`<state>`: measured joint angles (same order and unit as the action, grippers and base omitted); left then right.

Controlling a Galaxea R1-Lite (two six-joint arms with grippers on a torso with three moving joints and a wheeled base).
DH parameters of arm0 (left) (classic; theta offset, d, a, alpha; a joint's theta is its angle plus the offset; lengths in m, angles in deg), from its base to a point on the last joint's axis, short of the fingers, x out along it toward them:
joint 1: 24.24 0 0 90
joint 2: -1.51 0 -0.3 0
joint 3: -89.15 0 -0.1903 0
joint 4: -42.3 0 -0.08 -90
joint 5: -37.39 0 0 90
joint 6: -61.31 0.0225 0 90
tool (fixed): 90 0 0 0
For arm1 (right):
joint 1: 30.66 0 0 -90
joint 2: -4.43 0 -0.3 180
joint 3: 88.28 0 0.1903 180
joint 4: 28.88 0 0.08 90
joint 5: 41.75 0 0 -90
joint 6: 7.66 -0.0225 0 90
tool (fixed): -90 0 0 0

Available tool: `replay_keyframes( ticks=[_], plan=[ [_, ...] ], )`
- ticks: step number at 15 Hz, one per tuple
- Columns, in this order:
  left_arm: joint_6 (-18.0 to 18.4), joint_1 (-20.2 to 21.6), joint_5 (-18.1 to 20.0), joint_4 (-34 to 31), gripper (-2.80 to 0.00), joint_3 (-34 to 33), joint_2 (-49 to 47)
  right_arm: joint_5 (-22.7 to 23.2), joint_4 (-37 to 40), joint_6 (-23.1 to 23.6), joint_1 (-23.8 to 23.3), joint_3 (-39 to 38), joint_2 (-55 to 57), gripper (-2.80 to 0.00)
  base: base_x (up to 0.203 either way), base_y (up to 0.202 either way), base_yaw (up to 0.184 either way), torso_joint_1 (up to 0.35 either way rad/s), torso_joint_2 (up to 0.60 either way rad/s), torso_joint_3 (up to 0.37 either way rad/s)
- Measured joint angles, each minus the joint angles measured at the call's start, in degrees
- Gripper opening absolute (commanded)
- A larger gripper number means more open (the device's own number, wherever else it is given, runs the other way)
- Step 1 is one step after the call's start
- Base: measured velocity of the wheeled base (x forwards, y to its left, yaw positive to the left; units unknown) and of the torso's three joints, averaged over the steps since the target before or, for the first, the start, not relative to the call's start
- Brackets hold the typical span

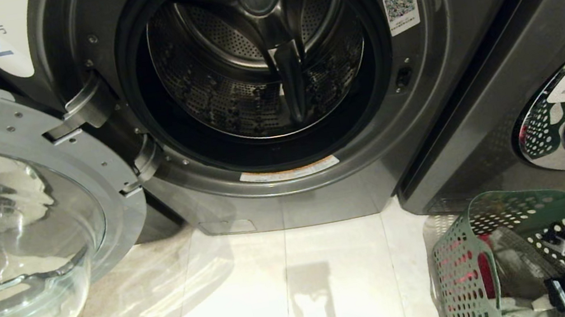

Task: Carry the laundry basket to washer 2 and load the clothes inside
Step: Place the clothes into the washing machine

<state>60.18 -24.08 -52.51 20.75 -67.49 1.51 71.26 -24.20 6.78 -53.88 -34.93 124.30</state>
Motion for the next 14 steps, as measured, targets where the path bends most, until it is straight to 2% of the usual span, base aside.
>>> replay_keyframes(
  ticks=[4, 6, 10, 14],
  plan=[
    [0.0, 0.0, 0.0, 0.0, -2.8, 0.0, 0.0, -0.34, -0.05, 0.2, 0.06, -9.4, -18.18, -2.8, 0.0, 0.0, 0.0, 0.0, 0.0, 0.0],
    [0.02, 0.0, -0.02, -0.01, -2.8, 0.0, 0.0, -2.19, 0.13, 0.34, 0.21, -12.4, -28.67, -2.8, 0.0, 0.0, 0.0, 0.0, 0.0, 0.0],
    [0.0, 0.0, 0.0, 0.0, -2.8, 0.0, 0.0, -9.54, 0.12, 1.07, 0.43, -14.76, -46.07, -2.8, 0.0, 0.0, 0.0, 0.0, 0.0, 0.0],
    [0.0, 0.0, -0.02, 0.0, -2.8, 0.0, 0.0, -10.94, 1.05, 3.24, 1.66, -12.82, -61.25, -2.8, 0.0, 0.0, 0.0, 0.0, 0.0, 0.0]
  ],
)
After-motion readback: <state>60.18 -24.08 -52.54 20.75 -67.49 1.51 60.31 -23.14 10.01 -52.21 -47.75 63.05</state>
